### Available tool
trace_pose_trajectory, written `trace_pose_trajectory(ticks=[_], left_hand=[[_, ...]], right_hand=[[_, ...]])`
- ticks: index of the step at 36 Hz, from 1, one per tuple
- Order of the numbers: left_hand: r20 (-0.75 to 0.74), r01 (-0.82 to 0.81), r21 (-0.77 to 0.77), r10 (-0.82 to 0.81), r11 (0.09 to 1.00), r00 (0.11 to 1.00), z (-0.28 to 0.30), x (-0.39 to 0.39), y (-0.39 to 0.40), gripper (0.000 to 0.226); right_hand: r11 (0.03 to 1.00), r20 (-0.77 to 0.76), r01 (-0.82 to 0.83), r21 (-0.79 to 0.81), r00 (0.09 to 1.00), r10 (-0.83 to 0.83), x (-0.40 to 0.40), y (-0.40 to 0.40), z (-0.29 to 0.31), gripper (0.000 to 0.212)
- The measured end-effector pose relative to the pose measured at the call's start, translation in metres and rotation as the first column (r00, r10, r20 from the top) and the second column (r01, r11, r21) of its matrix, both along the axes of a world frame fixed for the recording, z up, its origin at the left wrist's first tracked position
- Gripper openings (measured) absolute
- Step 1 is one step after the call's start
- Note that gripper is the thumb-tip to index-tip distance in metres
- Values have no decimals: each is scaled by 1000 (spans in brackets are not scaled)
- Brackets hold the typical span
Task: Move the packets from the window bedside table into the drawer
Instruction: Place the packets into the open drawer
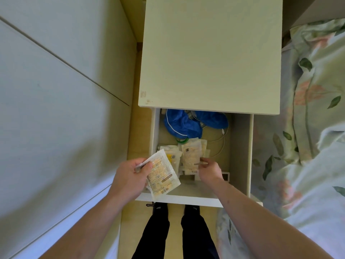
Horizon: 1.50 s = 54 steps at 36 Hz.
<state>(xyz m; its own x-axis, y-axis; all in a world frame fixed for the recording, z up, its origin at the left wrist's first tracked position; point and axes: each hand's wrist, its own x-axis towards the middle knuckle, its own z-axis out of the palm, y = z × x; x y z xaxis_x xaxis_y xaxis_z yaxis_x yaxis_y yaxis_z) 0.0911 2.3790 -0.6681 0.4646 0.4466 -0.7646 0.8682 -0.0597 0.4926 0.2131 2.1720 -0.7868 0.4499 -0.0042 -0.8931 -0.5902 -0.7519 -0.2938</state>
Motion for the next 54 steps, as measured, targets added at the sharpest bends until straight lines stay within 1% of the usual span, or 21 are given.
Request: trace_pose_trajectory(ticks=[5,9,13,16,19,23,27,29,32,35,36,38,40,43,45,49,52,54], left_hand=[[37,51,16,-52,999,998,-3,4,-5,21],[41,178,41,-180,983,983,-4,15,-10,21],[28,259,65,-261,964,965,-11,34,-11,19],[47,309,63,-312,949,949,-22,51,-17,16],[51,378,53,-380,924,923,-43,70,-26,12],[-13,492,68,-492,868,870,-73,90,-43,14],[-92,629,122,-622,768,778,-93,100,-62,14],[-112,652,172,-643,739,758,-102,103,-68,14],[-144,655,299,-646,694,750,-112,108,-73,13],[-207,678,407,-662,611,721,-117,110,-74,9],[-234,696,423,-672,580,702,-119,110,-74,14],[-279,723,428,-682,542,676,-122,109,-75,36],[-286,718,443,-674,537,681,-122,108,-75,51],[-260,702,458,-673,545,692,-119,105,-76,59],[-235,686,458,-667,565,707,-113,102,-75,59],[-198,662,451,-657,598,728,-91,88,-72,53],[-212,691,408,-675,596,707,-66,70,-69,54],[-206,702,367,-682,611,702,-48,55,-66,55]], right_hand=[[992,39,-96,-83,994,99,-5,-3,8,36],[986,74,-149,-74,985,154,-5,-10,13,36],[989,110,-129,-71,985,136,-2,-19,17,36],[993,103,-95,-63,989,101,2,-28,17,36],[997,88,-48,-57,995,53,6,-39,19,40],[997,81,-47,-68,995,53,8,-58,19,39],[998,83,-31,-61,996,36,8,-73,14,39],[998,79,-25,-52,996,29,9,-77,13,39],[999,64,-24,-23,998,25,10,-80,12,40],[1000,55,-30,8,998,30,12,-80,13,42],[999,55,-30,14,998,29,12,-80,13,42],[1000,57,-22,20,998,21,13,-79,15,42],[999,61,-23,22,998,22,13,-78,17,43],[999,66,-37,27,997,35,11,-76,23,40],[999,73,-48,24,996,46,10,-76,30,41],[996,91,-88,11,992,87,10,-74,52,45],[996,104,-84,18,991,81,8,-76,73,45],[998,113,-67,18,991,65,5,-76,93,44]])
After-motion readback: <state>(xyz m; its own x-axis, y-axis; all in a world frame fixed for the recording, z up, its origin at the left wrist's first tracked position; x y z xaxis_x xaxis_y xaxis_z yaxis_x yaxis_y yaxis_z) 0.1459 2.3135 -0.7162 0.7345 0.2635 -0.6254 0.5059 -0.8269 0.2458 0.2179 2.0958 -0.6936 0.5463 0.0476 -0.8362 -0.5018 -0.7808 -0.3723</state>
